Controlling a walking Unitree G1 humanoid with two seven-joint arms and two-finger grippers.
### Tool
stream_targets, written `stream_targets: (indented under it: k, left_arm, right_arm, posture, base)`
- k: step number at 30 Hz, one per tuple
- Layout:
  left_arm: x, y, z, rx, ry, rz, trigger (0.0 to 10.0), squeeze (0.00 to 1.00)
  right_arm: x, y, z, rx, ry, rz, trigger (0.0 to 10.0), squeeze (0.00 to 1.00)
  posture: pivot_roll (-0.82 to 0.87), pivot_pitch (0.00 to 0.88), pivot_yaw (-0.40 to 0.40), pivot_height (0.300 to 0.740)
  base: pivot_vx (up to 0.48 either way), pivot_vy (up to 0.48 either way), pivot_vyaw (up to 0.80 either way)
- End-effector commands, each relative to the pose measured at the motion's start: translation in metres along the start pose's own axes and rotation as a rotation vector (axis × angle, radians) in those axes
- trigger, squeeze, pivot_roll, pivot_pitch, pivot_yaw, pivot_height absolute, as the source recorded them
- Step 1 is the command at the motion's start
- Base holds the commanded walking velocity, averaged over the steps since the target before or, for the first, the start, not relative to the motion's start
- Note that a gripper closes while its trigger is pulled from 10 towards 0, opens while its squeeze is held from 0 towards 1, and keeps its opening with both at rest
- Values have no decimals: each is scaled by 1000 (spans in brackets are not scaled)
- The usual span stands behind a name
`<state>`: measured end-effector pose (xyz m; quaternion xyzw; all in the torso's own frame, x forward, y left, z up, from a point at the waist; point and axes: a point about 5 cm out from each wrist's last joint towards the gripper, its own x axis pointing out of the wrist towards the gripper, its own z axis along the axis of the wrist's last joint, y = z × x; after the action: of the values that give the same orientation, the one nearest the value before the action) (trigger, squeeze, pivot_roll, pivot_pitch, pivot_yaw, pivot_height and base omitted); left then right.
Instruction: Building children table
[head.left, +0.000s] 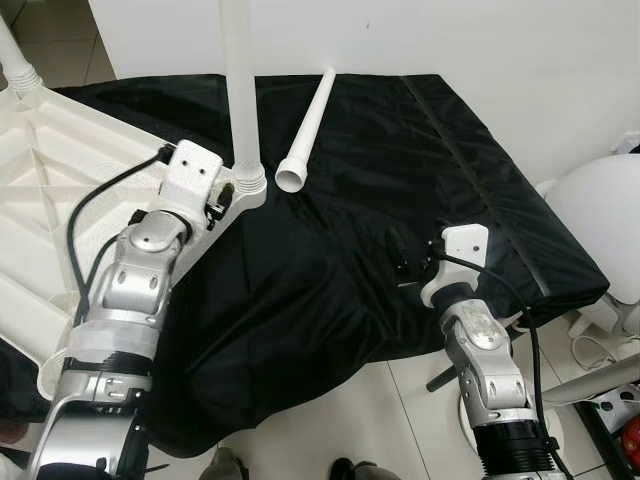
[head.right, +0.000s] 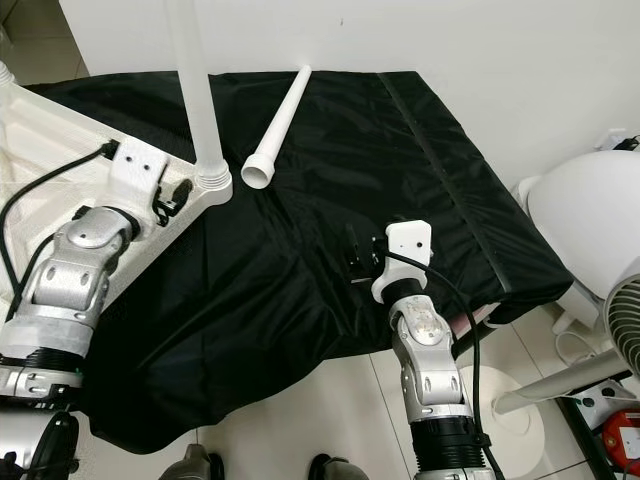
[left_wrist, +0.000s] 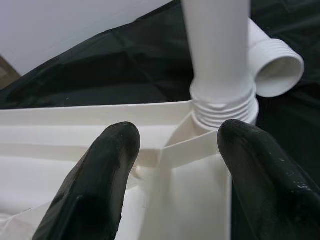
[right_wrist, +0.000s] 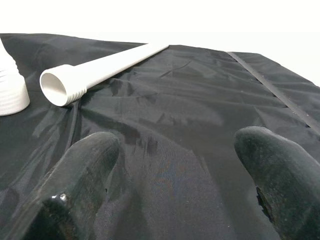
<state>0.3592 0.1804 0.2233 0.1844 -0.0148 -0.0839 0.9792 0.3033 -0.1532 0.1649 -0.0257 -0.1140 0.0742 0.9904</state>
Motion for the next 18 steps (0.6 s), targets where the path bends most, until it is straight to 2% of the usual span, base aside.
stream_targets:
  k: [1, 4, 6, 7, 9, 10, 11, 14, 18]
  left_arm:
    - [-8, 8, 1, -44, -16, -68, 10000, 0]
    - [-25, 19, -1, -62, -40, -192, 10000, 0]
    - [-26, 20, -2, -60, -38, -202, 10000, 0]
    - [-34, 23, -9, -37, -8, -243, 10000, 0]
    - [-36, 24, -11, -31, 1, -254, 10000, 0]
    - [-45, 29, -17, -34, 15, -298, 10000, 0]
    - [-45, 29, -17, -34, 15, -298, 10000, 0]
    - [-60, 29, -24, 45, 53, -388, 10000, 0]
    - [-73, 29, -31, 46, 94, -433, 10000, 0]
  right_arm:
    - [-3, -4, -3, -4, 9, -19, 10000, 0]
    - [-3, -7, -3, -6, 7, -38, 10000, 0]
    - [-3, -7, -3, -6, 7, -39, 10000, 0]
    - [-2, -4, -3, -4, 7, -31, 10000, 0]
    - [-2, -4, -3, -3, 8, -29, 10000, 0]
    - [-1, 0, -4, -1, 12, -9, 10000, 0]
    - [-1, 0, -4, -1, 12, -9, 10000, 0]
    - [2, -1, -4, -2, 12, 1, 10000, 0]
    - [6, -2, -3, -5, 9, 5, 10000, 0]
  posture:
    - [114, 101, -26, 740]
    - [114, 102, -26, 740]
    - [114, 102, -26, 740]
    - [119, 104, -31, 740]
    - [119, 104, -31, 740]
    - [130, 109, -45, 740]
    - [130, 109, -45, 740]
    - [149, 113, -60, 740]
    - [158, 113, -65, 740]
  base:
    - [0, 0, 0]
    - [0, 0, 0]
    - [0, 0, 0]
    - [0, 0, 0]
    - [0, 0, 0]
    - [0, 0, 0]
    - [0, 0, 0]
    - [0, 0, 0]
    - [0, 0, 0]
